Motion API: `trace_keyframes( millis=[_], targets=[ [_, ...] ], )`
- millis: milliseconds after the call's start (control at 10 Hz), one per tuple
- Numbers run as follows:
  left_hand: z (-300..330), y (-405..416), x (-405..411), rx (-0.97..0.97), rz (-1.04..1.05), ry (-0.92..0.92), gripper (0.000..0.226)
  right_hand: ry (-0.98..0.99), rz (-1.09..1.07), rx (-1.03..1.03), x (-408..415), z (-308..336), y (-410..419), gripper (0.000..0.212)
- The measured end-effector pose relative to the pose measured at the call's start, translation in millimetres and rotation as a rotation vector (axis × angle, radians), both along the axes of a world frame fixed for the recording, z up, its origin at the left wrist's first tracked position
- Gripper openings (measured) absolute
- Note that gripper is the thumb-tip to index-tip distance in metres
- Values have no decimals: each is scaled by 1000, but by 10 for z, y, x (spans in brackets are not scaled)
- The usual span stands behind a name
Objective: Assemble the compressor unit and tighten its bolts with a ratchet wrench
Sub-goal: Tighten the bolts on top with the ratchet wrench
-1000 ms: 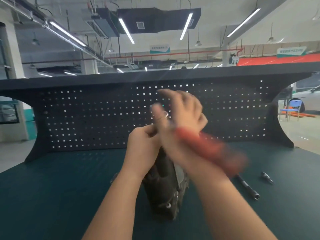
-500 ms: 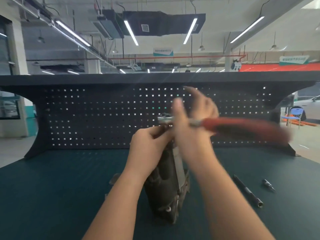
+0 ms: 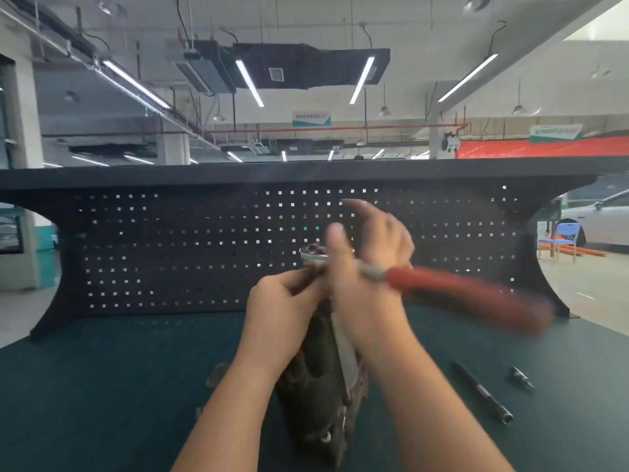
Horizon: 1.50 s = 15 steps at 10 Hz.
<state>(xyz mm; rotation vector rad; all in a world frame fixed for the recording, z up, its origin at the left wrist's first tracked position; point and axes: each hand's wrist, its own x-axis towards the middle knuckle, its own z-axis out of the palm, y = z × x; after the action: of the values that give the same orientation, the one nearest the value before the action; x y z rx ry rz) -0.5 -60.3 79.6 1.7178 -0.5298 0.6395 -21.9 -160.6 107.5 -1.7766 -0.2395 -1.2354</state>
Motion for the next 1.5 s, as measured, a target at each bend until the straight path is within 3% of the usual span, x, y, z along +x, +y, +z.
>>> trace_keyframes(
  millis=[100,200,300,400,600,700,800,900,1000,1100,1200,1300,1400,1500],
  targets=[
    [-21,-57,-65,35,0,-75,10,276,369,493,83,58,-311,36],
    [16,-128,-108,12,-32,-62,19,110,326,449,1,49,-162,24],
    [31,-138,28,117,116,26,32,-208,-54,-110,-81,-61,181,32],
    [3,-97,132,27,128,98,34,-268,-199,-359,-21,-130,238,35],
    [-22,-81,-78,38,-15,-79,8,203,610,524,132,20,-364,33],
    [-20,-151,-41,-3,-16,-29,9,2,455,414,38,-7,-123,38],
    [-8,-146,48,60,131,33,17,-227,8,-194,-31,-119,216,36],
    [-2,-57,33,8,93,39,29,-179,-65,-315,-15,-90,175,41],
    [25,-28,-74,-23,-16,-35,13,75,219,127,33,12,-194,34],
    [-27,-83,-66,6,-17,-103,8,137,390,426,65,40,-275,24],
    [-40,-154,-35,8,-68,-96,17,-141,101,66,-15,-22,66,33],
    [-93,-4,-208,-136,-318,-131,12,-225,-145,-374,-24,-112,307,23],
    [3,23,-185,7,-81,-88,6,-67,121,-102,6,-3,94,22],
    [-4,-51,-129,17,86,-119,11,89,472,410,85,70,-251,9]
  ],
)
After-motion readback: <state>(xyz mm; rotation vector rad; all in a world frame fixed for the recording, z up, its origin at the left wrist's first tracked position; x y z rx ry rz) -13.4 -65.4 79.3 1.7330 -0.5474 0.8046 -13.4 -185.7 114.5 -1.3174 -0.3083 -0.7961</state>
